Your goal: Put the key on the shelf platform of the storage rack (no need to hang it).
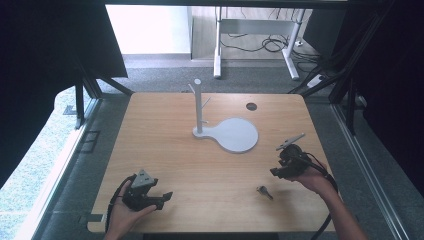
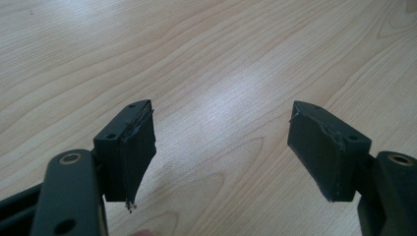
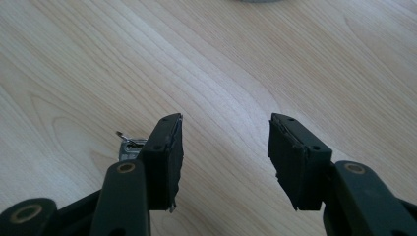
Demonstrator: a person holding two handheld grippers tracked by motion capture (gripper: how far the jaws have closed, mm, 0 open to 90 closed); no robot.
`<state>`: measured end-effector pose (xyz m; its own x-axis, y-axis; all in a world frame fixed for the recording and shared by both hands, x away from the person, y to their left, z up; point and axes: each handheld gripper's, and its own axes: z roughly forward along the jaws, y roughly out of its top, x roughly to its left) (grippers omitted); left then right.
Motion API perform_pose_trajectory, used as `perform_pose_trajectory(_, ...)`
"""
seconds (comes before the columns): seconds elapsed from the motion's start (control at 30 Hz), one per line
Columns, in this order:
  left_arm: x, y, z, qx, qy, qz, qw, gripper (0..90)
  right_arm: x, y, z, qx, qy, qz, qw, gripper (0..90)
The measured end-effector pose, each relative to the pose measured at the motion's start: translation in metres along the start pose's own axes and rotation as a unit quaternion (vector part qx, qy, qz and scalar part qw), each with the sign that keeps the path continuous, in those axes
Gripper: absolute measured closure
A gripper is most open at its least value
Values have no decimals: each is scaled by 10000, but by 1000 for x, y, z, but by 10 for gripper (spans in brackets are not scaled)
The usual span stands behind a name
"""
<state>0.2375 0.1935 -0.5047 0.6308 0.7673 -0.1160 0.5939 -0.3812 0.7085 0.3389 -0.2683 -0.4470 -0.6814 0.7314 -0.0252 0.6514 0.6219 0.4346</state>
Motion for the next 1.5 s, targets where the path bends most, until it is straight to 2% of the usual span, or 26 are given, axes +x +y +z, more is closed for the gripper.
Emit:
perform_pose_trajectory(0.17,0,0,0,8,-14,-1,10000,264,5,8,1,126,46,-142,9998,482)
perform_pose_trajectory(0.67,0,0,1,35,-28,36,10000,263,20,24,8,348,173,-303,9988,489)
perform_pose_trajectory(1.0,0,0,-1,-49,-3,20,10000,263,27,31,13,440,282,-375,9979,507)
perform_pose_trajectory(1.23,0,0,-1,-30,-4,1,10000,263,33,33,23,654,455,-418,9959,541)
perform_pose_trajectory(1.5,1,-1,2,8,-27,30,10000,263,43,25,41,926,629,-475,9926,545)
